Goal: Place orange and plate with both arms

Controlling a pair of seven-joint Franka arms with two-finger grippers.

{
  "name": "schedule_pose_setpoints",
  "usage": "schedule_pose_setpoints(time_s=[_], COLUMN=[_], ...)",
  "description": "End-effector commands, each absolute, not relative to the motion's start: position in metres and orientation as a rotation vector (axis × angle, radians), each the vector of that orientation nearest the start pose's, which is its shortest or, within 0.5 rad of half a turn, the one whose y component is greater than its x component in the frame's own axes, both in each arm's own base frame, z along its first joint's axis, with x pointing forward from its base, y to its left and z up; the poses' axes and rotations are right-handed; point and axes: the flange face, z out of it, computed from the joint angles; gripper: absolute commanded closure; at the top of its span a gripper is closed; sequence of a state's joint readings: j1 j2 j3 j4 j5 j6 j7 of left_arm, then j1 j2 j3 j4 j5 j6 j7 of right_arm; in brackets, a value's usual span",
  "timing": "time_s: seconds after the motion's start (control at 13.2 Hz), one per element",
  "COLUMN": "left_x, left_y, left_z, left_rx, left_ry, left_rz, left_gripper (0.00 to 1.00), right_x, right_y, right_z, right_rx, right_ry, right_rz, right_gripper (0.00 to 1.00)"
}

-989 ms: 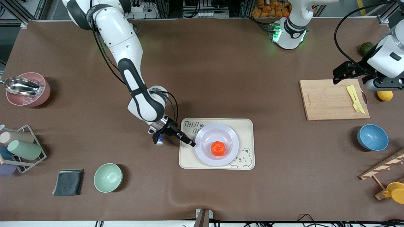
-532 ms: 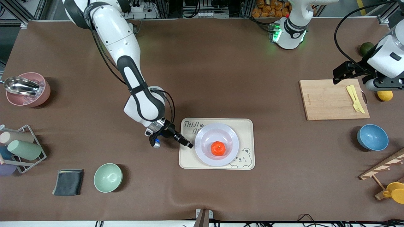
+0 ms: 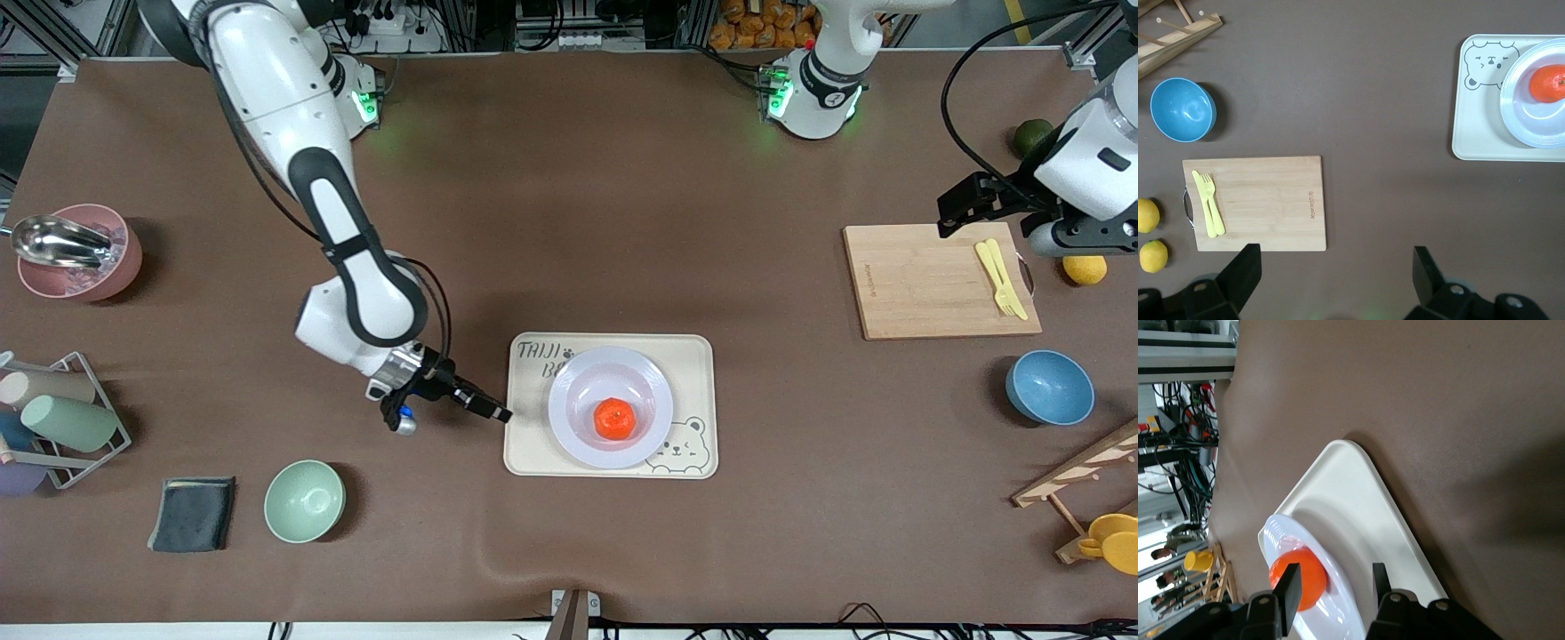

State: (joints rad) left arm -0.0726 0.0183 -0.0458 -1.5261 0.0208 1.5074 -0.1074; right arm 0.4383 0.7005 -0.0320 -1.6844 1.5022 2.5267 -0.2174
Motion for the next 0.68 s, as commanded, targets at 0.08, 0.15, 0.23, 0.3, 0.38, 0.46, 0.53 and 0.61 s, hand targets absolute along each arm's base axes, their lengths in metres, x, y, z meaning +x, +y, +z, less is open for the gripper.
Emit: schedule_pose_setpoints(time_s=[0.08, 0.15, 0.23, 0.3, 0.38, 0.46, 0.53, 0.61], left_x=[0.552, 0.552, 0.552, 0.552, 0.552, 0.552, 0.553, 0.553], left_y=[-0.062, -0.062, -0.062, -0.062, -0.061, -0.061, -0.061, -0.061], left_z=[0.635, 0.635, 0.634, 0.634, 0.634, 0.634, 0.633, 0.633], left_rx=[-3.140, -3.140, -3.140, -3.140, -3.140, -3.140, -3.140, -3.141], left_ry=[0.043, 0.043, 0.043, 0.043, 0.041, 0.041, 0.041, 0.041], left_rz=[0.038, 0.038, 0.041, 0.041, 0.041, 0.041, 0.041, 0.039], left_gripper=[0.00, 0.00, 0.00, 0.00, 0.00, 0.00, 0.00, 0.00], right_x=[0.626, 0.628, 0.628, 0.628, 0.628, 0.625, 0.623, 0.619], right_y=[0.185, 0.154, 0.127, 0.100, 0.071, 0.049, 0.023, -0.004], right_z=[0.237, 0.242, 0.247, 0.253, 0.264, 0.276, 0.288, 0.298], right_rx=[-2.199, -2.227, -2.244, -2.265, -2.272, -2.283, -2.324, -2.384], right_ry=[0.594, 0.558, 0.525, 0.487, 0.464, 0.429, 0.391, 0.345], right_rz=[0.087, 0.118, 0.158, 0.191, 0.220, 0.253, 0.272, 0.289], right_gripper=[0.44, 0.40, 0.35, 0.32, 0.29, 0.22, 0.15, 0.13])
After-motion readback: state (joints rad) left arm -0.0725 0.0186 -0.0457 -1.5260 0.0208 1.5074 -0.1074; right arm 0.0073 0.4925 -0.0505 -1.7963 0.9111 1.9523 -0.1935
